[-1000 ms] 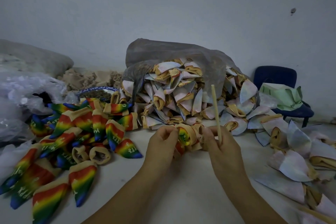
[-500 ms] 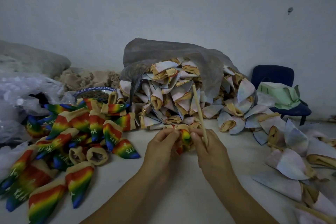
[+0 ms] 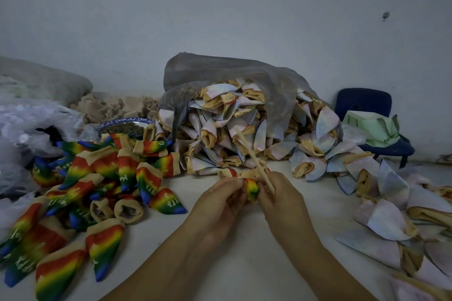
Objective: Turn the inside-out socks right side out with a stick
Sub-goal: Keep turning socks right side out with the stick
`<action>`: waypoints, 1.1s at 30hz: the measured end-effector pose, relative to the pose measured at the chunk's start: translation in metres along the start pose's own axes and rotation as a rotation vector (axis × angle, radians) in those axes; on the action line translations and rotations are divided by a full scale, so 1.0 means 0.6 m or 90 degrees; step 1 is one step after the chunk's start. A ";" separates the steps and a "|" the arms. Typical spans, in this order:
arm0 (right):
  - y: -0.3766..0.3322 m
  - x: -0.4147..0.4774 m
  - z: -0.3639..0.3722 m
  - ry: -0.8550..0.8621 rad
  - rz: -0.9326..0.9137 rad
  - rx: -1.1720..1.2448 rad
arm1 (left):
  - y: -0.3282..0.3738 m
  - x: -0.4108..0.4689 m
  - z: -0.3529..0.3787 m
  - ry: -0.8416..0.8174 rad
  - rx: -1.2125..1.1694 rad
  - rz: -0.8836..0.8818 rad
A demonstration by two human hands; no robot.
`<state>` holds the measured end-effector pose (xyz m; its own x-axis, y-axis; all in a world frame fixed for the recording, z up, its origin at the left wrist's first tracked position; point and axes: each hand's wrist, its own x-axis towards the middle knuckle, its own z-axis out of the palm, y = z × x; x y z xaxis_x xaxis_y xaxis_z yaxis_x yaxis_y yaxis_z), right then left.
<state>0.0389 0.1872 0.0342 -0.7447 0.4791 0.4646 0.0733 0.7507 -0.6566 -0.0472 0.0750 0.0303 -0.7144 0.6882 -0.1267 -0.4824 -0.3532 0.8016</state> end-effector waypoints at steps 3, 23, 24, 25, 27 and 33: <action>-0.002 0.002 -0.006 0.002 0.132 0.177 | 0.005 -0.004 0.006 -0.041 0.049 -0.031; -0.008 0.011 -0.032 -0.172 0.340 0.822 | 0.016 -0.005 0.000 -0.120 -0.158 -0.057; -0.009 0.010 -0.033 -0.188 0.337 0.829 | 0.015 -0.005 0.002 -0.128 -0.157 -0.050; -0.011 0.009 -0.034 -0.206 0.337 0.839 | 0.015 -0.005 0.003 -0.133 -0.159 -0.046; -0.014 0.007 -0.034 -0.230 0.339 0.854 | 0.014 -0.008 0.008 -0.137 -0.181 -0.053; -0.015 0.004 -0.024 -0.201 0.327 0.754 | 0.015 -0.019 0.012 -0.214 -0.209 -0.072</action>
<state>0.0461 0.1883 0.0498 -0.9392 0.3408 -0.0422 -0.1068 -0.4068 -0.9073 -0.0398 0.0681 0.0433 -0.4705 0.8817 0.0363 -0.7208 -0.4077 0.5606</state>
